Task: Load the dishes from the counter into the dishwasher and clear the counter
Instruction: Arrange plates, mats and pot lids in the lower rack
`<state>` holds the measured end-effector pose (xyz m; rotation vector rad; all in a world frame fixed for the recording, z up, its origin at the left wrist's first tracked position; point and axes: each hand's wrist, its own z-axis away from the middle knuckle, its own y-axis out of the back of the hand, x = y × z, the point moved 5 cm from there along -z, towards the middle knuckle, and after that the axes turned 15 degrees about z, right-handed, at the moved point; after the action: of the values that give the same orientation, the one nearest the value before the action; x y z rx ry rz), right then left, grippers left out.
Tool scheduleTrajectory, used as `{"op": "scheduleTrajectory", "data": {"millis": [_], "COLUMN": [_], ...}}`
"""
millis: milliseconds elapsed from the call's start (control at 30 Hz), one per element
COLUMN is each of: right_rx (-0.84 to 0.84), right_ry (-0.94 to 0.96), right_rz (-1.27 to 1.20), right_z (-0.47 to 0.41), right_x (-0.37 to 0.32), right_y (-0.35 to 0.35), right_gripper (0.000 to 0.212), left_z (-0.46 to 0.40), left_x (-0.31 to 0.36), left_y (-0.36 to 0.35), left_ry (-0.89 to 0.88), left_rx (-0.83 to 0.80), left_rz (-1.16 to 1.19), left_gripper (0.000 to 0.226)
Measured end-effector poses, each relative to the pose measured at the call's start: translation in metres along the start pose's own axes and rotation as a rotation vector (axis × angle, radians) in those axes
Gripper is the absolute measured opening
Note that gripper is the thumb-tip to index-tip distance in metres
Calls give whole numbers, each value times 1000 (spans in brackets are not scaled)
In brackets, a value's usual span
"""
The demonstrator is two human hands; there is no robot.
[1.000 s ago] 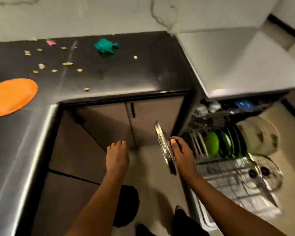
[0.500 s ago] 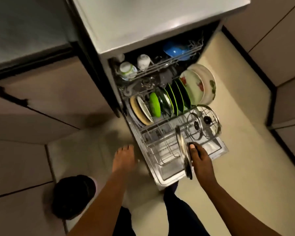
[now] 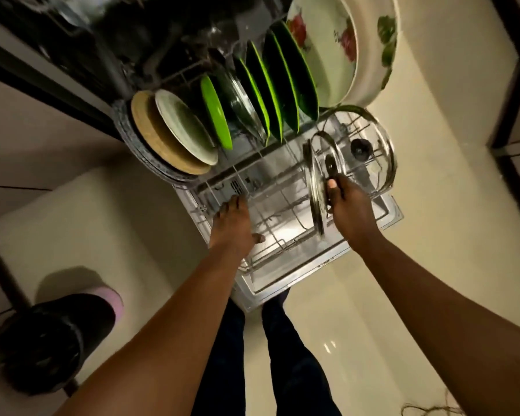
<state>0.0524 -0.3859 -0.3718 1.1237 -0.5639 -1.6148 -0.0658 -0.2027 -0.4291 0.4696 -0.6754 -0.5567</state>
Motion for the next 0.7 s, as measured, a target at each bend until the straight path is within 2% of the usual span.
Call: {"op": "scheduleTrajectory", "data": {"millis": [200, 367, 700], "right_rx": [-34, -30, -116], "right_ry": [29, 71, 23], "right_rz": [107, 247, 501], "right_z": [-48, -70, -86], "right_x": [15, 15, -10], "right_y": [-32, -45, -37], "right_gripper": [28, 27, 30], "left_z": [-61, -89, -101], "left_x": [-12, -19, -20], "left_y": [-35, -58, -70], "left_ry": [-46, -22, -7], "left_rx": [7, -60, -48], "left_rz": [25, 16, -109], "left_gripper": [117, 121, 113]}}
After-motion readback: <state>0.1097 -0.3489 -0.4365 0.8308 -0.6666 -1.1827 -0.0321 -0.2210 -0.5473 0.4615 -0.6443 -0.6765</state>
